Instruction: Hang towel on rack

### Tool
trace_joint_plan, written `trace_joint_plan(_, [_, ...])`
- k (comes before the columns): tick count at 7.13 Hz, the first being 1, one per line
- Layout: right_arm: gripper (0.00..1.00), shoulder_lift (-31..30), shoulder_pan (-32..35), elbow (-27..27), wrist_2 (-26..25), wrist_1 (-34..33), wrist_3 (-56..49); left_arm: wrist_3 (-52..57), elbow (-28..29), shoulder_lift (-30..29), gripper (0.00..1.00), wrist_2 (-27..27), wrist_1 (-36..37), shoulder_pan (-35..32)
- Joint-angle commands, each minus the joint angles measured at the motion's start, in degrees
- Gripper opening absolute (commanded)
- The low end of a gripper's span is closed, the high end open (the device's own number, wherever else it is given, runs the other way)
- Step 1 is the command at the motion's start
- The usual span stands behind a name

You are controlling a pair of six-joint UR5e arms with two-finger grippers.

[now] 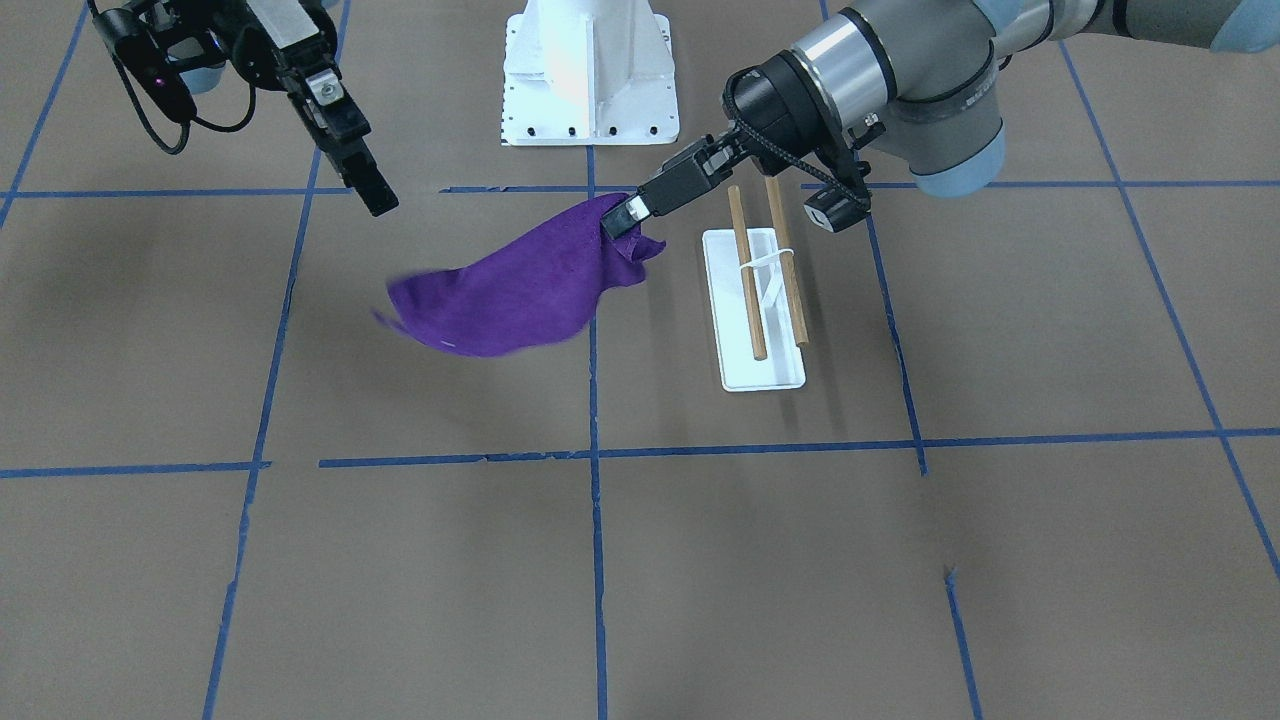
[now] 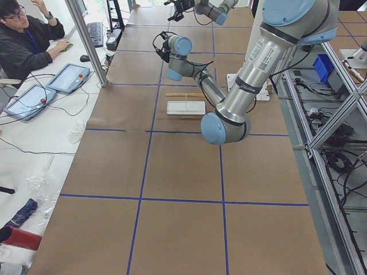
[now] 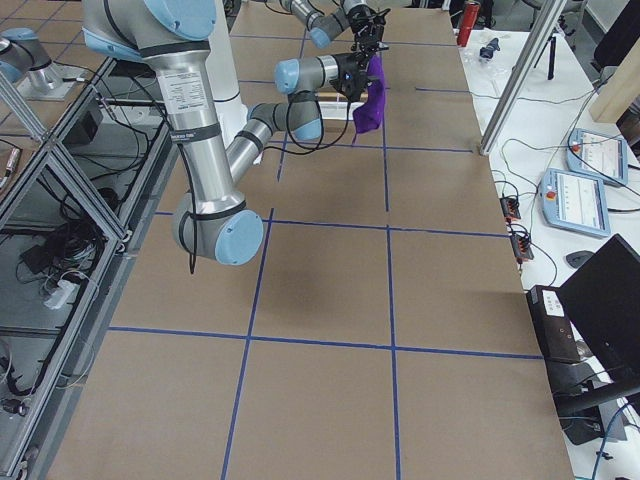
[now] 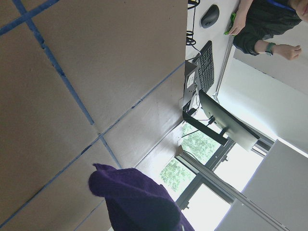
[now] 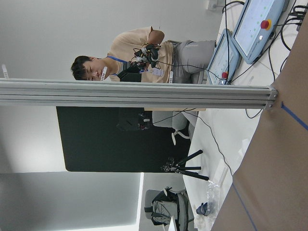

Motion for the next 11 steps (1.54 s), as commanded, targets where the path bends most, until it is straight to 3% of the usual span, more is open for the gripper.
trace_joint_plan(1, [1.0, -3.94, 1.69, -0.56, 0.04, -0.59, -10.52, 2.67, -0.85, 0.26, 0.0, -6.42, 0.07, -2.65])
trace_joint_plan(3, [1.0, -6.22, 2.83, -3.45, 1.78, -1.55, -18.36, 13.36, -3.93, 3.06, 0.0, -6.72, 0.67, -2.75])
trace_joint_plan(6, [1.0, -6.85, 5.64, -3.99, 7.23, -14.7, -32.85, 26.66, -10.5, 4.04, 0.0, -4.72, 7.52, -1.62])
trace_joint_plan(7, [1.0, -6.85, 6.43, -3.9, 7.07, -19.7, -37.95, 28.0, -11.92, 5.17, 0.0, 1.74, 7.71, 2.83])
trace_joint_plan(8, [1.0, -6.85, 7.48, -3.9, 7.16, -22.45, -41.48, 32.36, -12.37, 5.79, 0.0, 13.63, 10.15, 10.09])
trace_joint_plan(9, [1.0, -7.37, 8.45, -3.64, 7.59, -25.35, -46.04, 39.97, -15.07, 5.62, 0.0, 24.89, 19.57, 16.78])
trace_joint_plan(11, [1.0, -7.64, 10.39, -3.29, 10.4, -30.29, -50.39, 44.52, -20.89, 5.71, 0.0, 27.99, 32.71, 18.95])
